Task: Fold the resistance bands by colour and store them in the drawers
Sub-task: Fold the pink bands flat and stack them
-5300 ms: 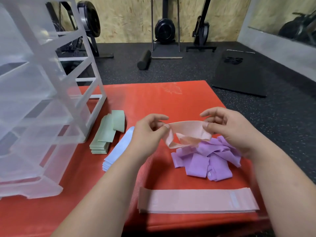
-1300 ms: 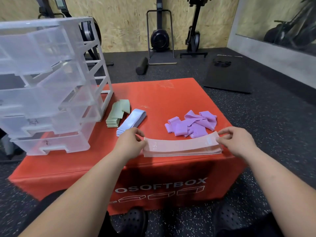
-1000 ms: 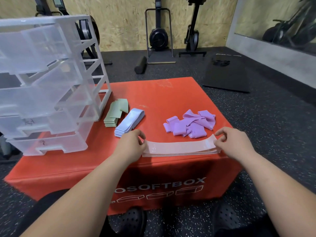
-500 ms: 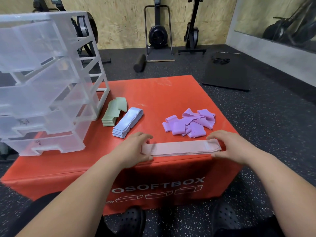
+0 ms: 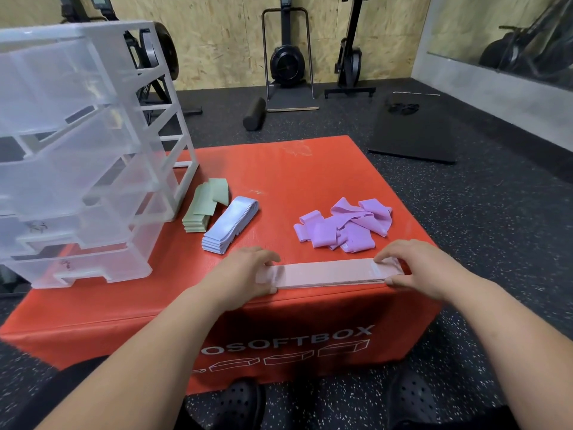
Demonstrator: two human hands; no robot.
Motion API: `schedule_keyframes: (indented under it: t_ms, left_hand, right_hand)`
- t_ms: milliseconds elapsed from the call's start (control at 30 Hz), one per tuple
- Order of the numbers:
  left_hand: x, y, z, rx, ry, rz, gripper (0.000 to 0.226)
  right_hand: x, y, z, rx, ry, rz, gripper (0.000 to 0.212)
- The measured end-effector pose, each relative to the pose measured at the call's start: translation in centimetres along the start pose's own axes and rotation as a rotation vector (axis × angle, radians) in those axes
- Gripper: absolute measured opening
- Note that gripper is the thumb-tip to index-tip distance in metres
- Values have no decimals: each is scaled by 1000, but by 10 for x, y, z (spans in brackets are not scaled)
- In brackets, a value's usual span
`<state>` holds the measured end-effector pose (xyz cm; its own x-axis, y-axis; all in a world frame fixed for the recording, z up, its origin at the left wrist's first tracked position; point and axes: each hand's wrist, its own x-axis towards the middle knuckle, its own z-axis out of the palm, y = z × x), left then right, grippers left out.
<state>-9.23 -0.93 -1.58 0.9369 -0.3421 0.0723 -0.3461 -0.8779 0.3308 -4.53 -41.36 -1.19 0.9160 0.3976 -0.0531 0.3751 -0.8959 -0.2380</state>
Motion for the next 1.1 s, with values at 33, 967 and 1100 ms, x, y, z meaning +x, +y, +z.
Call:
schedule_keyframes:
  t_ms: [33,967,1100]
  left_hand:
    - [1,0,0,3,1,4,61]
    - [13,17,12,51,-10,81,40]
    - [13,18,11,47,-15,76,40]
  right_hand:
    - [0,1,0,-4,1,-4,49]
    - [6,-32,-5,294,-11,591,16]
    - [2,-39,-9,377,69,602,7]
